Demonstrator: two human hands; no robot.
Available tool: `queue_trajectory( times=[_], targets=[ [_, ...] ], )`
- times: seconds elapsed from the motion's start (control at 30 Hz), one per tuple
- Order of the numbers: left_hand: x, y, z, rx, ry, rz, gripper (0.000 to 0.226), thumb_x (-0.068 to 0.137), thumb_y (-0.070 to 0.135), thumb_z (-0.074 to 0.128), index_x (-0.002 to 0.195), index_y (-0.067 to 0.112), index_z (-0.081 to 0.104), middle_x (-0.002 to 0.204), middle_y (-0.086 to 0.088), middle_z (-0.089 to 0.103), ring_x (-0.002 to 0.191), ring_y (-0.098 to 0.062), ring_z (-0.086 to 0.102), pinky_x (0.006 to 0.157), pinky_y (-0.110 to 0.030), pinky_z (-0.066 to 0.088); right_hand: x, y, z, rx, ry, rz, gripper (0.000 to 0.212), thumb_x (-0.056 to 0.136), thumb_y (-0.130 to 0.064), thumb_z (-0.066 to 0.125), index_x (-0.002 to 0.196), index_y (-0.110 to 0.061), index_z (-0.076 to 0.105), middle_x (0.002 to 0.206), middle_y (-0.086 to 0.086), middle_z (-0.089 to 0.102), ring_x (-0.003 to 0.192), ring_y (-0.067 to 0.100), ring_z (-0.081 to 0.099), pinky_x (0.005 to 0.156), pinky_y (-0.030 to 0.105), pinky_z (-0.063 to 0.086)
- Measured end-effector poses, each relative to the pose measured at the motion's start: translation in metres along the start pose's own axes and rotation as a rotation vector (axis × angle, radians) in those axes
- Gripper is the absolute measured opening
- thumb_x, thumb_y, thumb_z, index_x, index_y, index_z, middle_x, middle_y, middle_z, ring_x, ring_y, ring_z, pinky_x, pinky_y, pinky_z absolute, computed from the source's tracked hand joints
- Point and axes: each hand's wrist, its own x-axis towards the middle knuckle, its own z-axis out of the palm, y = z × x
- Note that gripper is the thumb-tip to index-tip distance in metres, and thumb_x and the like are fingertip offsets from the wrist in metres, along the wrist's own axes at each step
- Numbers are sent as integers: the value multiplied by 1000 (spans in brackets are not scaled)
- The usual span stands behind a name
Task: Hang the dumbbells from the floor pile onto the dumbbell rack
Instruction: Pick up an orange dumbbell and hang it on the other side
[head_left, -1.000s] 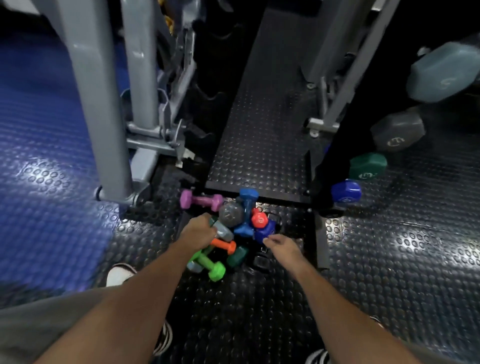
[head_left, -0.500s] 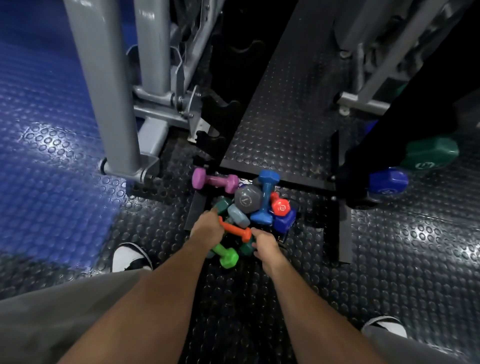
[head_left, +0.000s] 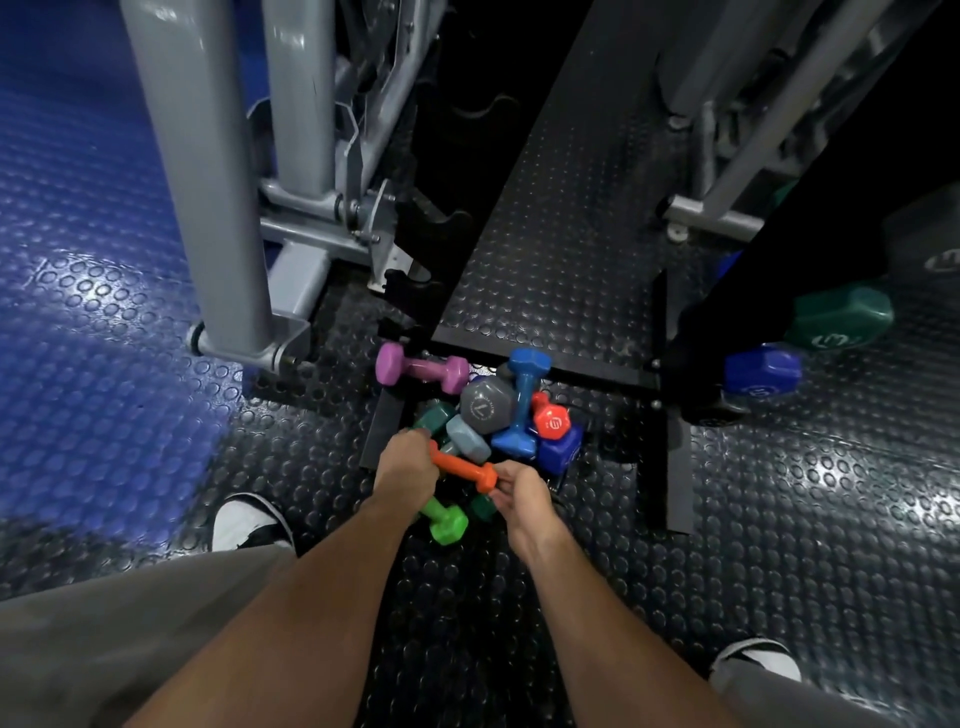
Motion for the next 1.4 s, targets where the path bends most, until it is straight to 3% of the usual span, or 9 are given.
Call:
queue_trajectory(
  times=[0.2, 0.3, 0.4, 0.57, 0.73, 0.87, 1.1, 1.23, 1.4],
  targets=[
    [-13, 22, -37, -122, 30, 135, 38, 86, 16, 78, 122, 11, 69, 120, -12, 61, 112, -31, 62, 97, -38, 49, -32, -31, -12, -63, 3, -154, 9, 93, -15, 59, 90, -15, 68, 87, 3, 65, 82, 16, 54, 80, 31, 40],
    [-24, 41, -64, -252, 54, 191, 33, 88, 9, 75, 120, 4, 68, 109, -10, 63, 99, -25, 62, 80, -17, 46, -52, -58, -15, -30, 27, -233, 14, 95, -4, 62, 102, -16, 64, 103, 5, 71, 93, 20, 66, 79, 28, 48],
    [-45, 62, -98, -397, 67, 226, 22, 88, 4, 75, 109, 8, 68, 89, -1, 64, 81, -16, 59, 62, -1, 38, -82, -85, -18, -53, 53, -432, 15, 95, 1, 65, 95, -13, 60, 93, 10, 64, 75, 19, 62, 57, 19, 49],
    [-89, 98, -161, -595, -37, 289, 30, 78, 12, 84, 100, 7, 64, 86, -23, 73, 76, -34, 68, 63, -34, 53, -150, -140, -25, -94, 50, -638, 10, 96, -1, 67, 100, -9, 65, 96, 12, 69, 84, 24, 64, 75, 40, 52],
    [-149, 151, -245, -779, -169, 497, 41, 75, 17, 85, 111, 12, 66, 86, -4, 68, 77, -13, 63, 70, -27, 50, -236, -213, -32, -148, 48, -896, 14, 98, -16, 68, 111, -12, 70, 97, 4, 72, 80, 1, 66, 70, 14, 50],
    [-205, 201, -312, -765, -206, 689, 45, 75, 30, 79, 118, 20, 72, 86, 2, 70, 79, -8, 62, 74, -21, 49, -300, -278, -32, -186, 38, -1061, 13, 99, -13, 66, 108, -19, 73, 95, 11, 75, 83, 11, 66, 76, 24, 49],
    [-283, 268, -401, -732, -120, 875, 40, 81, 6, 79, 118, 18, 69, 91, -4, 75, 82, -16, 67, 78, -22, 54, -403, -372, -35, -232, 17, -1232, 18, 98, -2, 63, 101, -17, 73, 95, 6, 77, 84, 15, 70, 82, 31, 55],
    [-312, 296, -431, -843, -38, 942, 35, 75, 17, 80, 108, 14, 69, 99, -21, 76, 95, -31, 70, 96, -49, 55, -450, -410, -35, -264, 59, -1282, 17, 99, -2, 63, 102, -16, 73, 93, 7, 75, 70, 3, 67, 66, 16, 50],
    [-337, 327, -460, -908, 11, 1016, 28, 74, 22, 82, 98, 25, 70, 102, -29, 70, 91, -30, 64, 100, -65, 46, -499, -451, -33, -237, 135, -1319, 12, 93, -8, 70, 95, -20, 71, 89, 8, 77, 82, 21, 73, 77, 31, 57]
  ],
)
